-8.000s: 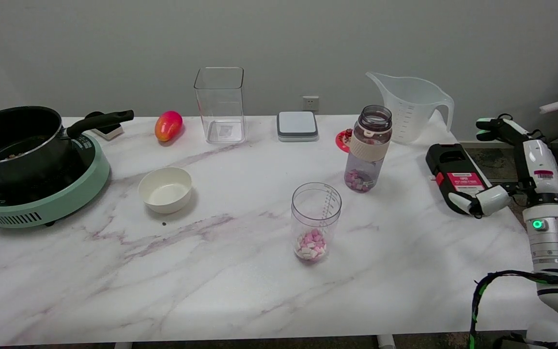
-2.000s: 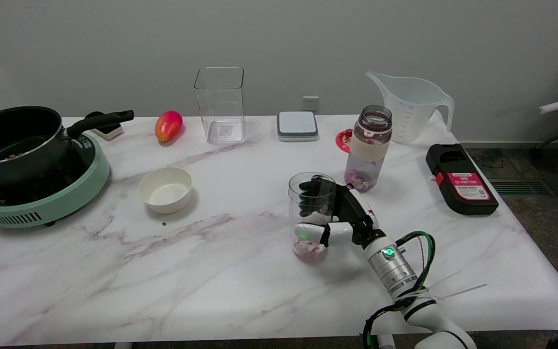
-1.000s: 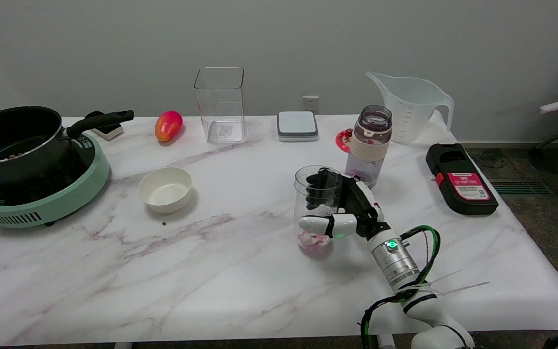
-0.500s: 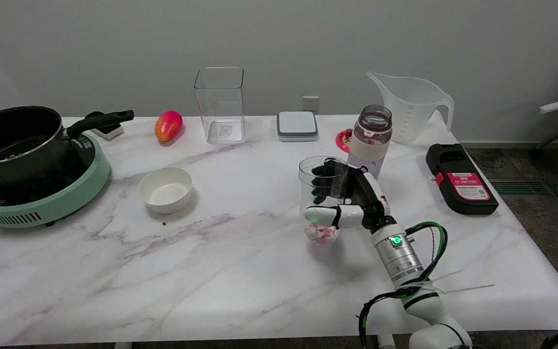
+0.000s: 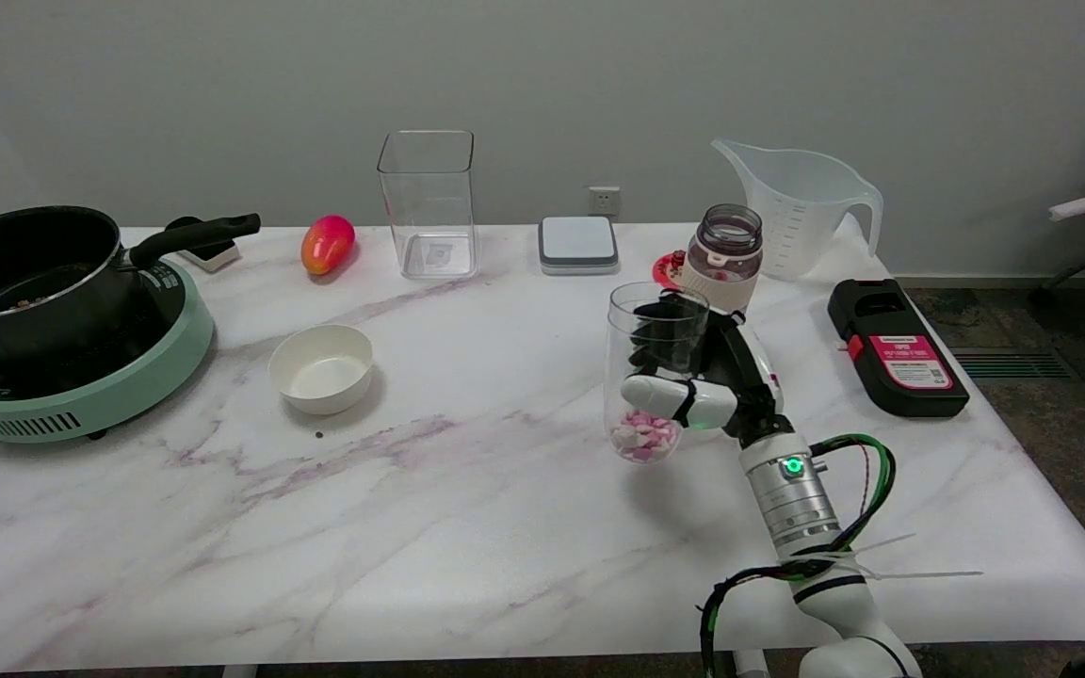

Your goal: Pick up the measuring cup.

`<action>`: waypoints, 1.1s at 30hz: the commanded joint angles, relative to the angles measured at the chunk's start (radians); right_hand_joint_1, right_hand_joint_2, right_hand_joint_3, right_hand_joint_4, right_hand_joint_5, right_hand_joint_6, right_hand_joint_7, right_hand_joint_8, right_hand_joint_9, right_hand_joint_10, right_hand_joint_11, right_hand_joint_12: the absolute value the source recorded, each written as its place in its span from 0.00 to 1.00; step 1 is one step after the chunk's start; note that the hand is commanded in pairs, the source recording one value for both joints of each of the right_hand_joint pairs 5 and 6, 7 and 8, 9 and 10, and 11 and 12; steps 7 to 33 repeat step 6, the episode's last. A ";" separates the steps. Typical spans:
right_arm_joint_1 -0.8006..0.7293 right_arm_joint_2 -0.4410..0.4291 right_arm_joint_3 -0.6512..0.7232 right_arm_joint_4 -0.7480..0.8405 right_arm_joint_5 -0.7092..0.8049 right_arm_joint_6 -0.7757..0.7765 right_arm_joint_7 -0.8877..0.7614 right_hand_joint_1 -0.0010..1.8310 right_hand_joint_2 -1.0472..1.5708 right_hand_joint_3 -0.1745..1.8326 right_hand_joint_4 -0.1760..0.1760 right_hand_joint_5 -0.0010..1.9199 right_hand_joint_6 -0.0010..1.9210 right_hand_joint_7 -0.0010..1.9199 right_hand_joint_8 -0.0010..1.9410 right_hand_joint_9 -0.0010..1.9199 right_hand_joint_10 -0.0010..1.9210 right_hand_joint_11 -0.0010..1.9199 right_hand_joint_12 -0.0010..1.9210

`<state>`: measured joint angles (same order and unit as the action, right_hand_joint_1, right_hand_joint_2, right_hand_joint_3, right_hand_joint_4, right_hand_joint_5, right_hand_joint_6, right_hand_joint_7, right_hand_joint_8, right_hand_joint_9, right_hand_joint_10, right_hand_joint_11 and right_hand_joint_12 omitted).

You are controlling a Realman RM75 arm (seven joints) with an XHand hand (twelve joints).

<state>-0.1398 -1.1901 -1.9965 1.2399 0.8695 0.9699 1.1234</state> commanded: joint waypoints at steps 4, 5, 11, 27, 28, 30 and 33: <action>-0.085 0.029 0.009 0.103 0.066 0.193 0.030 0.65 1.00 0.20 0.50 0.93 0.93 0.93 0.92 0.90 0.90 0.80 0.80; -0.092 0.029 0.009 0.111 0.071 0.206 0.027 0.65 1.00 0.20 0.50 0.93 0.93 0.93 0.92 0.90 0.90 0.80 0.80; -0.101 0.031 0.009 0.123 0.078 0.221 0.023 0.65 1.00 0.20 0.50 0.93 0.93 0.93 0.92 0.90 0.90 0.80 0.80; -0.101 0.031 0.009 0.123 0.078 0.221 0.023 0.65 1.00 0.20 0.50 0.93 0.93 0.93 0.92 0.90 0.90 0.80 0.80; -0.101 0.031 0.009 0.123 0.078 0.221 0.023 0.65 1.00 0.20 0.50 0.93 0.93 0.93 0.92 0.90 0.90 0.80 0.80; -0.101 0.031 0.009 0.123 0.078 0.221 0.023 0.65 1.00 0.20 0.50 0.93 0.93 0.93 0.92 0.90 0.90 0.80 0.80; -0.101 0.031 0.009 0.123 0.078 0.221 0.023 0.65 1.00 0.20 0.50 0.93 0.93 0.93 0.92 0.90 0.90 0.80 0.80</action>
